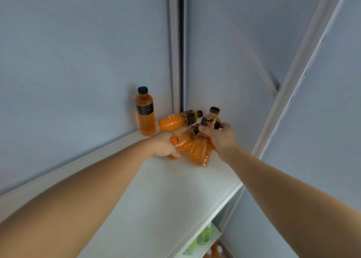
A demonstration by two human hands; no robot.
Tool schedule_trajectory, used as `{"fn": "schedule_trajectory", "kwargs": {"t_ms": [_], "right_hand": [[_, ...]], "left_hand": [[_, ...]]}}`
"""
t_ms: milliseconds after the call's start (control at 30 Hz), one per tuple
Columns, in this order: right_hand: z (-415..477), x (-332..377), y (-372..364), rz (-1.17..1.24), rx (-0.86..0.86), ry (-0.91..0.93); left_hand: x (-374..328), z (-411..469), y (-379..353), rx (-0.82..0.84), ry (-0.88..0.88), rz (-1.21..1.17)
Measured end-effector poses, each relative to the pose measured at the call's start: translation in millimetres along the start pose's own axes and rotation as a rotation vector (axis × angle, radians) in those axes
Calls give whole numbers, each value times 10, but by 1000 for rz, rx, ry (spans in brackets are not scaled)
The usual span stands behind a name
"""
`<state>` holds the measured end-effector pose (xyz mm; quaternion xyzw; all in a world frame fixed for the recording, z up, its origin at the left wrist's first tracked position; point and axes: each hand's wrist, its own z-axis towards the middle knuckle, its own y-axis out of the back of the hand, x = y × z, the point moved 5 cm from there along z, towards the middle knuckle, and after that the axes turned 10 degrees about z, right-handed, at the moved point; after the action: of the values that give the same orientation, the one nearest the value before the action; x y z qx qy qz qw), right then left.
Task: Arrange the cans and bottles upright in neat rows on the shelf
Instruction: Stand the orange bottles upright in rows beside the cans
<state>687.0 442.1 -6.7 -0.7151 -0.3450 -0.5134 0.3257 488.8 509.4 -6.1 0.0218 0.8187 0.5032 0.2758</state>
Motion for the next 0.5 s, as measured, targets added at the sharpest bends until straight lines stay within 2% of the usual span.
{"fn": "schedule_trajectory", "kwargs": {"t_ms": [233, 367, 500], "right_hand": [[-317, 57, -90, 80, 136, 107], [-506, 118, -178, 2, 234, 168], [-680, 158, -159, -17, 255, 212]], "left_hand": [[105, -377, -191, -67, -35, -394], [120, -586, -302, -92, -31, -523], [162, -833, -369, -143, 19, -632]]}}
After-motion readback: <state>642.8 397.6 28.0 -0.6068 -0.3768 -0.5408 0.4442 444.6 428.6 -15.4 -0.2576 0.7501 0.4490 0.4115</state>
